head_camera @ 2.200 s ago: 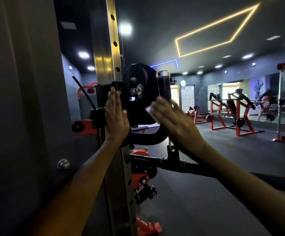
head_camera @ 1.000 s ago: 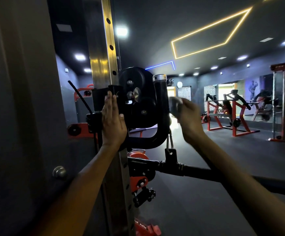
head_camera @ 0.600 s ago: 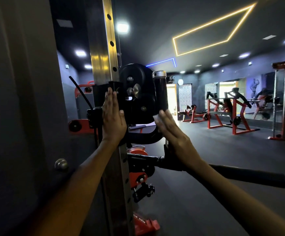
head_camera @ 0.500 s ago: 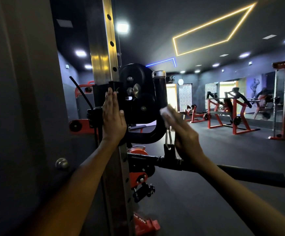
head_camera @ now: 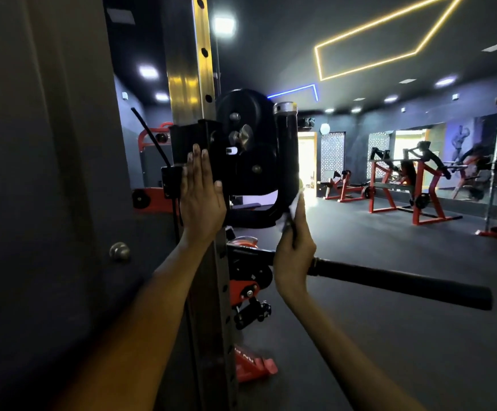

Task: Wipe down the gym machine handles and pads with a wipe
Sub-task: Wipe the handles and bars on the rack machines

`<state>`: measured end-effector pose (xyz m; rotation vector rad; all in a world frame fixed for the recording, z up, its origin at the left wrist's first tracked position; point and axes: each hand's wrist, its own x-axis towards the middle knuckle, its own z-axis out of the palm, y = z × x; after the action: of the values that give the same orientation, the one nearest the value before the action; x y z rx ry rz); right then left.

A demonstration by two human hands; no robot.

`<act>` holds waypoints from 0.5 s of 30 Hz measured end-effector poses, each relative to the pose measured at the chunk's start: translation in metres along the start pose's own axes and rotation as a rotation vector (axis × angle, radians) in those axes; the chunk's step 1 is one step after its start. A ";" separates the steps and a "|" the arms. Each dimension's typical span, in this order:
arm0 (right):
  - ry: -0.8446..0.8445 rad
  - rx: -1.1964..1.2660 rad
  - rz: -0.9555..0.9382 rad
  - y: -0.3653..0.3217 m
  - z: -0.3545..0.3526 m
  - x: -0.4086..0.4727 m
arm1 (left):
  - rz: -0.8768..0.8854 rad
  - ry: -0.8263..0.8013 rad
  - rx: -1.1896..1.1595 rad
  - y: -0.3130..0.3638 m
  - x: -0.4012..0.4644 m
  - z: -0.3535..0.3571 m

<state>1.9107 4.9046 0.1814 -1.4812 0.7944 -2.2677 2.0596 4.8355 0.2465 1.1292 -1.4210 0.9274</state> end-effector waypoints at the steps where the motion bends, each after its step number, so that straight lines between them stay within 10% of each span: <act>1: 0.004 0.038 0.079 0.002 0.000 -0.001 | 0.006 0.002 -0.015 0.000 -0.002 0.000; 9: -0.290 0.037 0.534 -0.011 -0.034 0.031 | 0.043 -0.022 -0.097 -0.008 -0.007 0.000; 15: -0.146 0.202 0.293 -0.026 -0.013 0.056 | 0.080 -0.041 -0.098 -0.012 -0.015 0.003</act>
<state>1.8770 4.8986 0.2344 -1.3246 0.6682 -1.9381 2.0706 4.8324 0.2305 1.0299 -1.5380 0.8854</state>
